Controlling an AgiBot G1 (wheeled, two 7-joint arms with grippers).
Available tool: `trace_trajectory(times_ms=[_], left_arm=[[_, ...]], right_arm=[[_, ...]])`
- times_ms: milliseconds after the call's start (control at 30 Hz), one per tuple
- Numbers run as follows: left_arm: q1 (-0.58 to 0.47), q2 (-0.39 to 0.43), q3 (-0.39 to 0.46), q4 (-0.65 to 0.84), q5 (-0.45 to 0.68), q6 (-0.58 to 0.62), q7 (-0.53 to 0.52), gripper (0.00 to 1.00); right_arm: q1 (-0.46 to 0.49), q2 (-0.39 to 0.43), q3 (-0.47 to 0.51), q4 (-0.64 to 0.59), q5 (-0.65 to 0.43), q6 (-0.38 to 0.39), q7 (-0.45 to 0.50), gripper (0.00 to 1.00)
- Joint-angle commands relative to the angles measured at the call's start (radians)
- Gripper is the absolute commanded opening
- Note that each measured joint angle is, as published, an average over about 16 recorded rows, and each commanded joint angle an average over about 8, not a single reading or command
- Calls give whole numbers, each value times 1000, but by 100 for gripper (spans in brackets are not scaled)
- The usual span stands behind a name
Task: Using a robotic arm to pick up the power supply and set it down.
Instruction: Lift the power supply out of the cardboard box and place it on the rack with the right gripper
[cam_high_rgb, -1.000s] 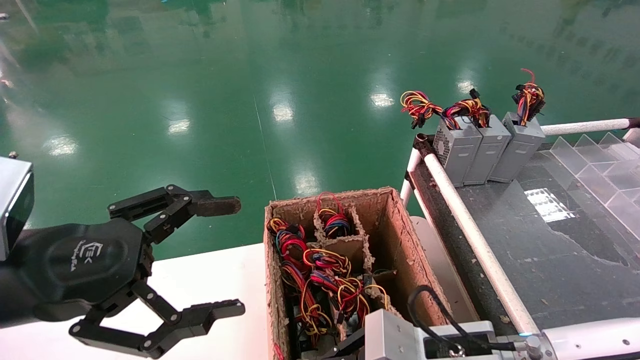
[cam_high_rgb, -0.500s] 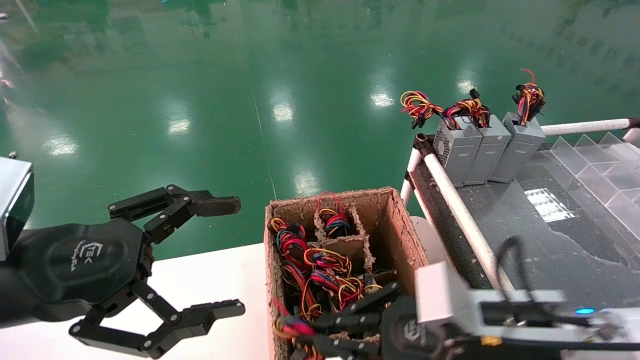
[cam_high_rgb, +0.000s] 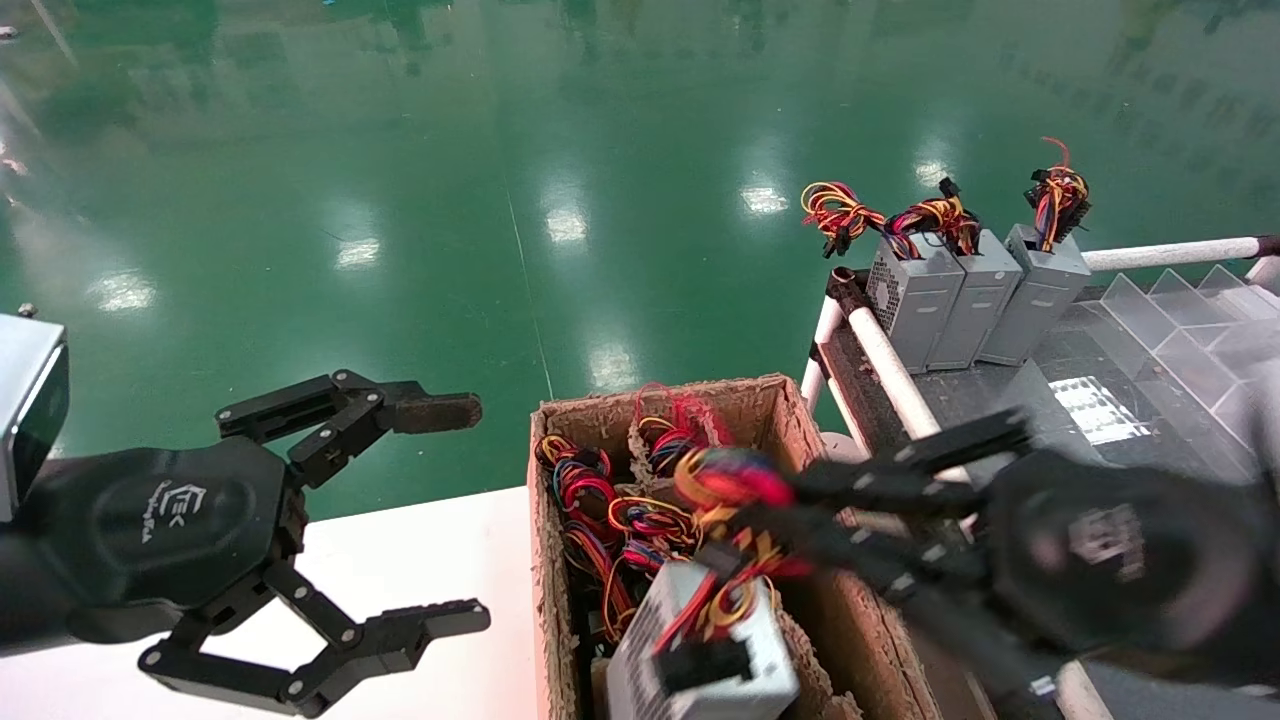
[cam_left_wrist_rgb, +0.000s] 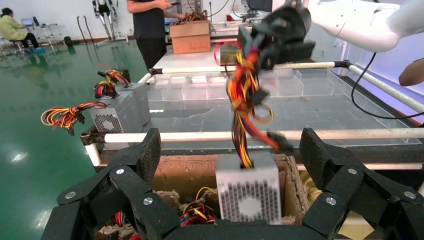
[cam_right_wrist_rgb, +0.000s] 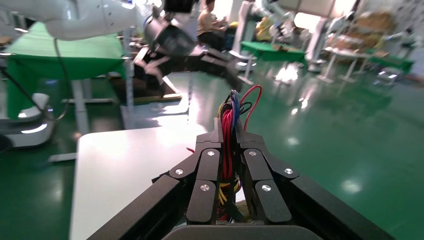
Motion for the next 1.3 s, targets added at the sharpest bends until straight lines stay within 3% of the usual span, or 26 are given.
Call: trace_trajectory(times_ms=[33,400,767,1033,1300], left_arm=[[0,0,0,0,0,0,0,100],[0,0,0,0,0,0,0,100],[0,0,0,0,0,0,0,100],[0,0,0,0,0,0,0,100],[0,0,0,0,0,0,0,100]], right_arm=[[-6,23,27,-1,28,-3,-12,0],[-14,138,161,-99,57,86,-104,0],[45,200,174,-306,-84,182,-229,0],[106,183,125,-479,-177,185,-284,0],[225,98,60,-636,-259,164,-329,0]])
